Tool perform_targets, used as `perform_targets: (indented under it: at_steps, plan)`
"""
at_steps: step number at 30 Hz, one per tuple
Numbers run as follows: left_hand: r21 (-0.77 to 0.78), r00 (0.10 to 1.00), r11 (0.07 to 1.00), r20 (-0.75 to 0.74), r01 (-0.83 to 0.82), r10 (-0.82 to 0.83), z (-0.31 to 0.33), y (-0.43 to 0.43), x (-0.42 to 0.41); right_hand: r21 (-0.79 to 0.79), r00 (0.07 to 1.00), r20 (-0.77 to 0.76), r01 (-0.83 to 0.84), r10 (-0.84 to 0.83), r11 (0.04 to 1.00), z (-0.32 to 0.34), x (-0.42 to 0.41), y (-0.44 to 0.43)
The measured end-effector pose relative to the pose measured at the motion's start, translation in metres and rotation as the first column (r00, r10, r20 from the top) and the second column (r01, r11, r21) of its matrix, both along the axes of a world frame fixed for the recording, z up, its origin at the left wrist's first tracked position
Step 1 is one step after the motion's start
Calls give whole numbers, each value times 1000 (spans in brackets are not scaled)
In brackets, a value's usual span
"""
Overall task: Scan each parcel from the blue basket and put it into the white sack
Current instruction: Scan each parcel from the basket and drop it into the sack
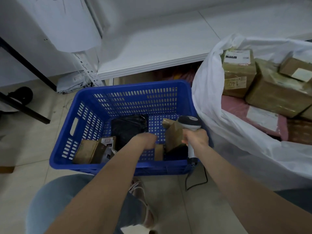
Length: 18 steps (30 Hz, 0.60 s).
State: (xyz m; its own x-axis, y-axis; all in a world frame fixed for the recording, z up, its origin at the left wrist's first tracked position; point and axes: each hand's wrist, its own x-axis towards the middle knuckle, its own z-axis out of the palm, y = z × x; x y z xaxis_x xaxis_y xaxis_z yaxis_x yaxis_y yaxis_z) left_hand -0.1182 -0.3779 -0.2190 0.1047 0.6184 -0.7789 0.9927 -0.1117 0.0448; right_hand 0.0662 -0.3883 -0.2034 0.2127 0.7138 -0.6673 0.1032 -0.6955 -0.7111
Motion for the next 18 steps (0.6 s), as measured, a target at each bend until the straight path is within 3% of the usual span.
perform_targets:
  at_steps: [3,10,14,18]
  plan:
    - [222,996,972,26,83,-91,-20,21,38,-1,995,99,-15,15,1000,-11,0,8]
    - [174,959,944,-104,279,-264,-56,42,92,-2,995,88,57,-56,998,-39,-4,30]
    - [206,975,953,-23,222,-222,-70,46,82,-1,995,83,62,-62,998,-47,-1,38]
    - [339,995,941,97,-3,-32,-82,39,47,-14,998,58,37,-36,999,-45,-7,41]
